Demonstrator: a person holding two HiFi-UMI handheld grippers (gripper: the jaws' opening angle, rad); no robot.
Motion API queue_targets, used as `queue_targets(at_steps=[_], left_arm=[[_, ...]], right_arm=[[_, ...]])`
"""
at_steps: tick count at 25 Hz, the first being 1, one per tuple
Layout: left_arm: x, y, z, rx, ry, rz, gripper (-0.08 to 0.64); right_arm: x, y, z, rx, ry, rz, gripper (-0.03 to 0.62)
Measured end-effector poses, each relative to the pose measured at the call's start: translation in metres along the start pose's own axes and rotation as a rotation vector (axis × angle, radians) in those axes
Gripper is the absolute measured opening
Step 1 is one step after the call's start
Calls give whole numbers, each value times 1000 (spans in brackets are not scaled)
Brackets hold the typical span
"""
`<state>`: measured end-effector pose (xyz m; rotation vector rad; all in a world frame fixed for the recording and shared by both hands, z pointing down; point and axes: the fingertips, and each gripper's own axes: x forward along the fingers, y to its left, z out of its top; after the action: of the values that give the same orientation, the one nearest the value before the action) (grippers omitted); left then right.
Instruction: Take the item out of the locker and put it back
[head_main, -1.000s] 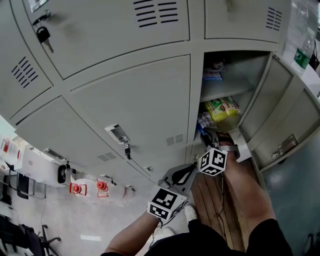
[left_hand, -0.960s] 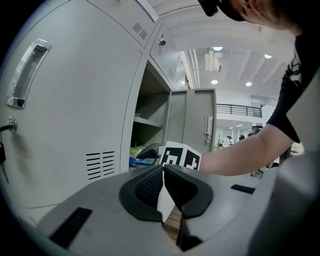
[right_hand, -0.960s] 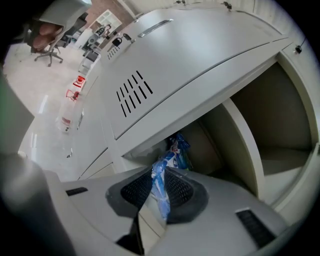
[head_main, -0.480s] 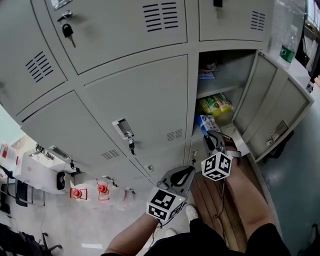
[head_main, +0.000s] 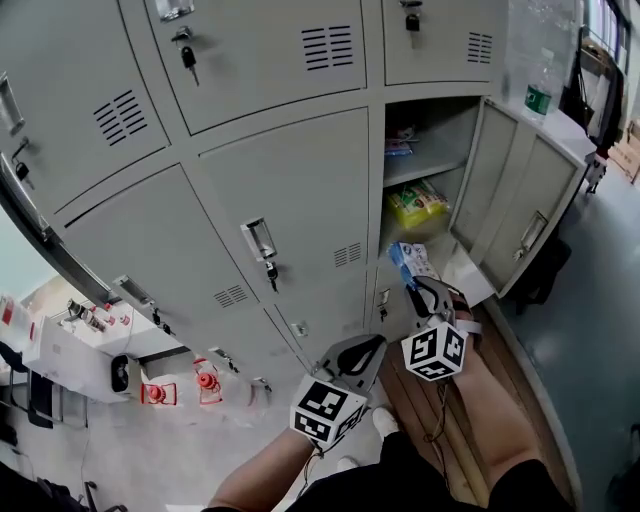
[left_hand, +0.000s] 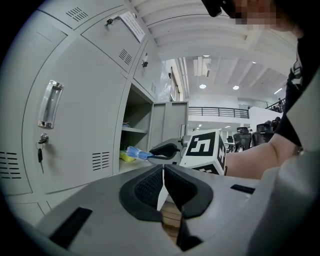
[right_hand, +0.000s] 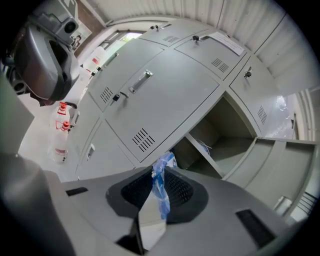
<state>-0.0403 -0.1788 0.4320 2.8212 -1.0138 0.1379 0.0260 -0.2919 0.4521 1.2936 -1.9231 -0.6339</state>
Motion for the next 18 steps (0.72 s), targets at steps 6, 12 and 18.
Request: queue_targets(at_steps=[6,12,18], left_arm=[[-33,-26,-12,1,9,-43,22],[-50,-50,-23,-14,18,-72,22],[-57,-70,-26,0,17,-77,21]], right_arm=[[-53,25,12,49,2,-26,124],[-99,38,18,107,-3,-39,123],[-132,43,16,161,-15,-42,123]])
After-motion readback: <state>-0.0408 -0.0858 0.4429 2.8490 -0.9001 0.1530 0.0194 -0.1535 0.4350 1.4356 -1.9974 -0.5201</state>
